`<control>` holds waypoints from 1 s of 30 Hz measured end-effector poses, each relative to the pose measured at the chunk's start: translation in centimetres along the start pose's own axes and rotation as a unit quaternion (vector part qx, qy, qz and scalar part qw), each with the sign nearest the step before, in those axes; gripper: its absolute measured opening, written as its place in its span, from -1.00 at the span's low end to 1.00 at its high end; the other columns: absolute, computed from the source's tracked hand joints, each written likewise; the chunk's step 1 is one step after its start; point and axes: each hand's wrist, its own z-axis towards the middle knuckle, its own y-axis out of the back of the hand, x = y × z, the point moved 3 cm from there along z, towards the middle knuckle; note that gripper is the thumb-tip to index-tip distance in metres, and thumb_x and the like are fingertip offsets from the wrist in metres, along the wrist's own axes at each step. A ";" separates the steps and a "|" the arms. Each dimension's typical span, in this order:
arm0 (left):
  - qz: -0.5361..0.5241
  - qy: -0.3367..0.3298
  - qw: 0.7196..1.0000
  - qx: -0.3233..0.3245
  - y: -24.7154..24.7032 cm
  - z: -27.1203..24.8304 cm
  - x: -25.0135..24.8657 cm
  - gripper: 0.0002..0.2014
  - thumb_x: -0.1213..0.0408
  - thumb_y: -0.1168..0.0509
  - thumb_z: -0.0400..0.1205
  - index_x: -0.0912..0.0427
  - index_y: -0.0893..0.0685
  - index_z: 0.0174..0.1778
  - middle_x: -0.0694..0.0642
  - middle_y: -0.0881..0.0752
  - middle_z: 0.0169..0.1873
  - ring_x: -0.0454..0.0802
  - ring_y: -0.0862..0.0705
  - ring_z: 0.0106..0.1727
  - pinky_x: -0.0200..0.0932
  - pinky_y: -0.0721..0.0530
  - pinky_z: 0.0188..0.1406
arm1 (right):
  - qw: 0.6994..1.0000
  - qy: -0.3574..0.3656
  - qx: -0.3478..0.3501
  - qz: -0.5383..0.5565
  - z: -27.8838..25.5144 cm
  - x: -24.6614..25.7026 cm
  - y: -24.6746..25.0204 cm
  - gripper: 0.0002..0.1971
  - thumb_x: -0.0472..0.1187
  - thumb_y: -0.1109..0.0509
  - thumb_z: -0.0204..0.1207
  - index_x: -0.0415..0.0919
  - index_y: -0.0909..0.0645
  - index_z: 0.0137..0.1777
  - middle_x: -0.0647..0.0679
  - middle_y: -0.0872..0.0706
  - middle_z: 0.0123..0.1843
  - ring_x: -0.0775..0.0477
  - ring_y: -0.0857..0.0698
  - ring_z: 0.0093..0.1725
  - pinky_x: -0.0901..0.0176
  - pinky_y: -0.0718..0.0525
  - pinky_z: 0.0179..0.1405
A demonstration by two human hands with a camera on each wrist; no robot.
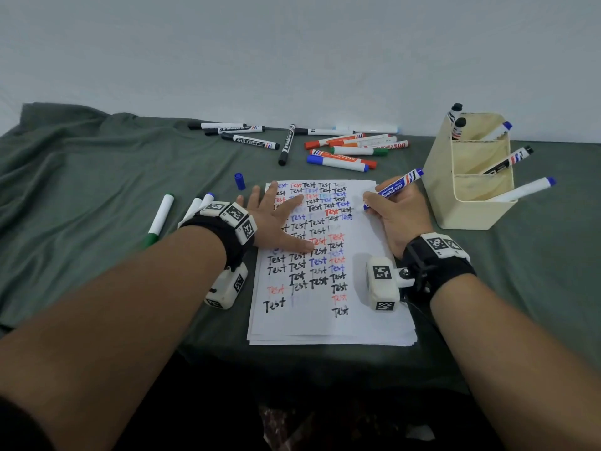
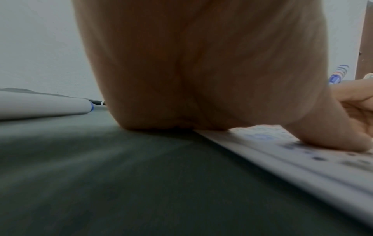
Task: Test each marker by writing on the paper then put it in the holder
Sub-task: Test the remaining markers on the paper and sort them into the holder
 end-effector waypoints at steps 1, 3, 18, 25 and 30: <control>0.001 0.000 1.000 0.000 0.0 0.0 0.0 0.31 -0.90 0.00 -0.15 -0.60 0.41 0.50 -0.04 0.49 0.68 0.24 0.43 0.71 0.41 0.33 0.59 | 1.000 0.000 0.002 -0.010 0.0 0.0 0.0 -0.79 -0.13 -0.64 0.43 -0.02 -0.62 -0.10 0.06 -0.82 -0.26 0.05 -0.80 -0.22 0.02 -0.81 0.02; 0.004 0.001 1.000 0.000 -0.1 0.1 0.1 0.31 -0.90 0.01 -0.15 -0.60 0.42 0.50 -0.04 0.49 0.69 0.24 0.42 0.71 0.41 0.33 0.59 | 1.000 0.001 -0.009 -0.019 0.2 0.0 0.0 -0.79 -0.11 -0.62 0.40 0.02 -0.60 -0.11 0.11 -0.81 -0.28 0.02 -0.81 -0.20 -0.09 -0.81 0.09; -0.001 -0.012 1.000 -0.021 0.5 -0.9 -0.1 0.27 -0.88 0.03 -0.06 -0.55 0.22 0.61 -0.04 0.32 0.74 0.23 0.29 0.75 0.39 0.19 0.63 | 0.989 -0.011 0.005 0.146 -0.1 -0.3 0.0 -0.74 -0.13 -0.73 0.34 -0.03 -0.69 -0.09 -0.14 -0.84 -0.21 -0.10 -0.78 -0.26 0.07 -0.76 -0.17; 0.029 0.033 0.973 -0.227 3.1 -2.0 0.6 -0.31 -0.54 -0.16 0.48 -0.40 -0.38 0.54 0.05 -0.24 0.62 0.24 -0.19 0.61 0.32 -0.20 0.54 | 0.971 -0.054 0.005 0.233 -0.2 0.1 -0.2 -0.93 -0.28 -0.57 0.58 -0.22 -0.79 -0.13 -0.17 -0.77 -0.34 -0.14 -0.77 -0.35 0.12 -0.71 -0.37; 0.012 0.155 0.958 -0.239 4.0 -1.3 3.3 -0.44 -0.18 -0.24 0.66 -0.10 -0.43 0.58 0.26 -0.33 0.59 0.32 -0.28 0.58 0.23 -0.30 0.53 | 0.969 -0.052 0.029 0.240 -0.5 0.1 -0.3 -0.96 -0.33 -0.56 0.57 -0.25 -0.85 -0.06 -0.29 -0.83 -0.23 -0.26 -0.84 -0.20 0.11 -0.75 -0.27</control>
